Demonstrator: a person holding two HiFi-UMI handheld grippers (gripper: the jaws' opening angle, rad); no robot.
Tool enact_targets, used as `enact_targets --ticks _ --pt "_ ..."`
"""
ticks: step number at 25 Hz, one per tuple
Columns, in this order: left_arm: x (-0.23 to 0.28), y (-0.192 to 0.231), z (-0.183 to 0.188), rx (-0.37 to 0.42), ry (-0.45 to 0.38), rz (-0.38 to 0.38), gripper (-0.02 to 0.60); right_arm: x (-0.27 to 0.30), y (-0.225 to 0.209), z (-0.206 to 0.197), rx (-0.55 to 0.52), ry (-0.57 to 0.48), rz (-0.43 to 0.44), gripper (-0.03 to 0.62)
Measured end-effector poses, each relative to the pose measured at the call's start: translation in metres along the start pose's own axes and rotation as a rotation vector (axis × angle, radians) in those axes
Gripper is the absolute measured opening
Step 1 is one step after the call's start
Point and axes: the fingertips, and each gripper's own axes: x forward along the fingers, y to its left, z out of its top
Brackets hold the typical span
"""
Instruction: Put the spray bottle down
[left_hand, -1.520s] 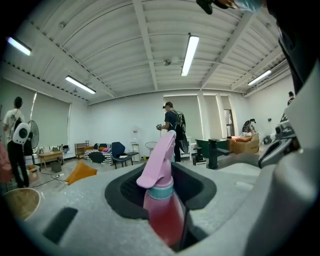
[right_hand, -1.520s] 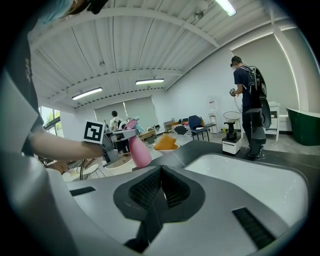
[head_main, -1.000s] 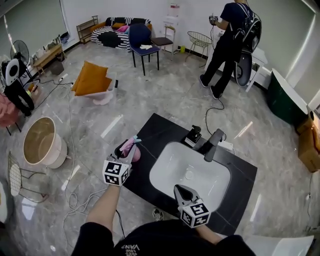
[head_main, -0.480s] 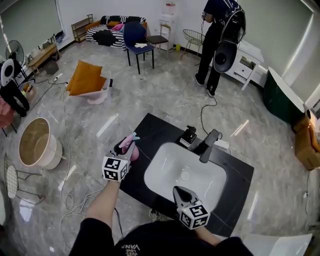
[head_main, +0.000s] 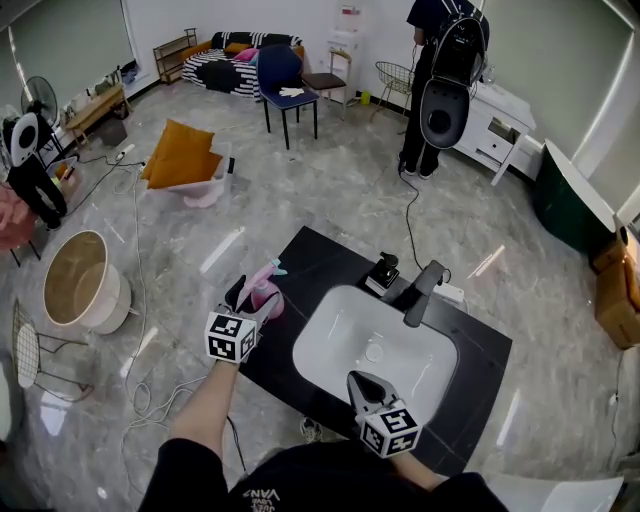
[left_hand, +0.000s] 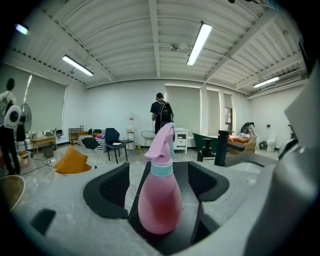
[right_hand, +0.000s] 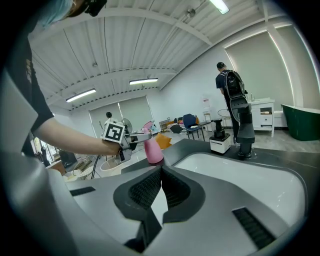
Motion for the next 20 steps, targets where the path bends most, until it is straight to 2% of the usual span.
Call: enact_targets --ticks 10,20 --pt "-0.056 0.004 -0.008 -0.042 -0.030 0.058 0.379 0.002 0.021 0.000 -0.026 0.003 0.056 0.002" --pt "-0.143 0.007 0.003 -0.042 -0.121 0.164 0.379 -0.004 0.050 -0.002 -0.051 -0.007 0.091 0.002"
